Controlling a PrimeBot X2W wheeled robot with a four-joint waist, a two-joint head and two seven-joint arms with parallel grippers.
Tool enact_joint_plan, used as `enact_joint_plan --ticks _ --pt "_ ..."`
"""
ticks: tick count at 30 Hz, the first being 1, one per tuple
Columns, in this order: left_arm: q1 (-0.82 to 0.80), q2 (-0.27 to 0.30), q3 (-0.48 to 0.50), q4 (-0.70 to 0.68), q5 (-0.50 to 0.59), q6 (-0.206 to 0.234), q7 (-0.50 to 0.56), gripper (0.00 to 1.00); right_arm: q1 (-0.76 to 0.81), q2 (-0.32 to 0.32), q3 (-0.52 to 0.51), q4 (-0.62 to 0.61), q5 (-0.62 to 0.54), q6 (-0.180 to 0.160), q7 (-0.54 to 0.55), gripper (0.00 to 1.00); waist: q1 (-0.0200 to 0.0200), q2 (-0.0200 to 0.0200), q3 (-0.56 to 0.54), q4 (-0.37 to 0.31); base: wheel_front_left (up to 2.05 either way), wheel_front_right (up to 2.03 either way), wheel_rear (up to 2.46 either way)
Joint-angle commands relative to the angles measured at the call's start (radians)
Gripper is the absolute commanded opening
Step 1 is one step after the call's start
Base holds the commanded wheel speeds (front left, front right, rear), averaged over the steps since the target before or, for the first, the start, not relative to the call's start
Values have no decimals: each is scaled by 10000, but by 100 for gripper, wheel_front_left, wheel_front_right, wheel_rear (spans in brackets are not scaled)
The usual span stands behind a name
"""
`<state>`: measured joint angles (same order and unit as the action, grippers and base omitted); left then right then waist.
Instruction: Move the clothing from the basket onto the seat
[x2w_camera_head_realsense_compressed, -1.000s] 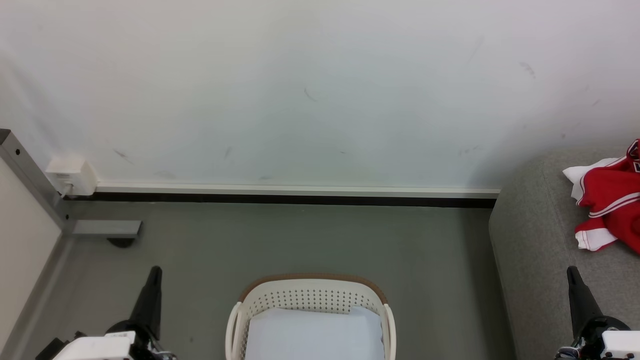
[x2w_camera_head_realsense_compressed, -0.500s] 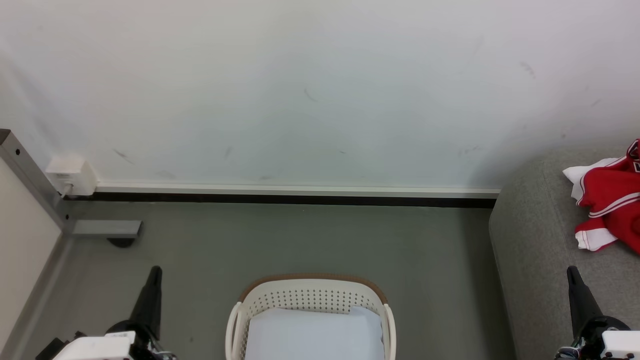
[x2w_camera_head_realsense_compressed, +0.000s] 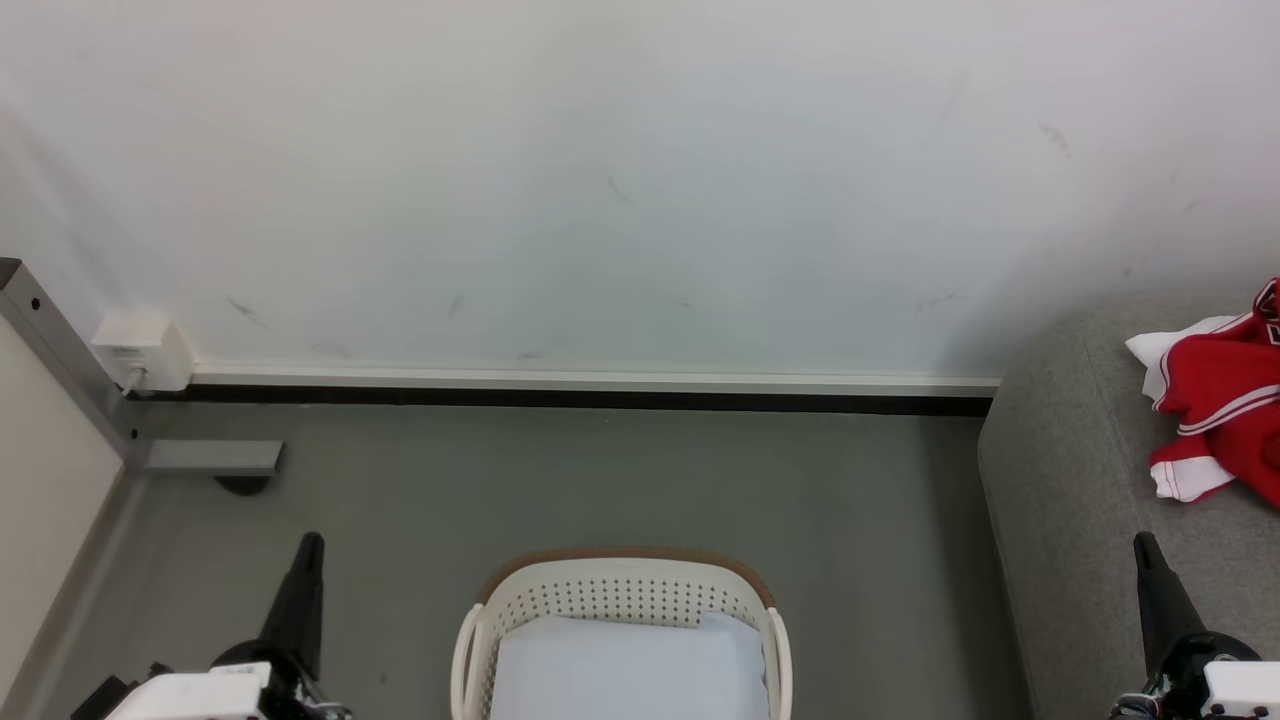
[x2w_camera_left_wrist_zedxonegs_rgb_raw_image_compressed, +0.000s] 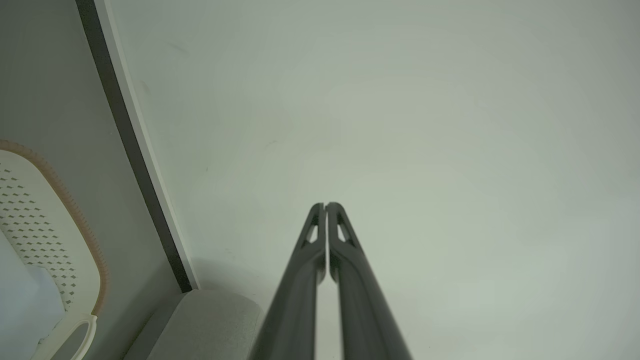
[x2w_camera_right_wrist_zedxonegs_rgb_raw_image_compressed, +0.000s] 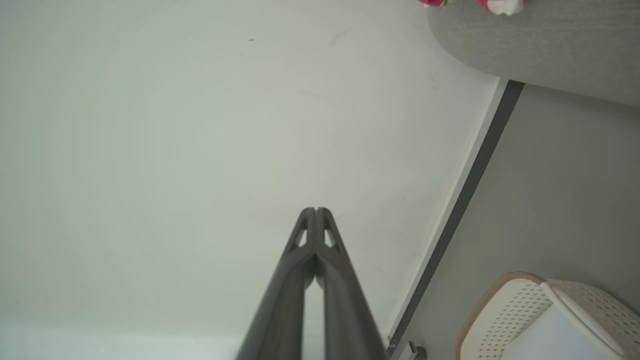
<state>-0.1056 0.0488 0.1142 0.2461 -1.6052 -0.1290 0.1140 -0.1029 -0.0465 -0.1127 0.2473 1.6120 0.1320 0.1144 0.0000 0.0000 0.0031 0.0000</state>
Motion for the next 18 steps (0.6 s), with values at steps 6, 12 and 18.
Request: enact_joint_plan --ticks 6,12,18 --pt "-74 21 23 -33 -141 -45 38 0 -128 -71 -31 -49 21 -24 30 0 0 0 0 0 0 0 0" --pt "-74 21 23 -32 -142 -45 38 0 -128 -71 -30 -49 21 -25 30 0 0 0 0 0 0 0 0" --pt "-74 21 22 -32 -142 -45 37 0 -128 -71 -30 -49 21 -25 30 0 0 0 0 0 0 0 0"
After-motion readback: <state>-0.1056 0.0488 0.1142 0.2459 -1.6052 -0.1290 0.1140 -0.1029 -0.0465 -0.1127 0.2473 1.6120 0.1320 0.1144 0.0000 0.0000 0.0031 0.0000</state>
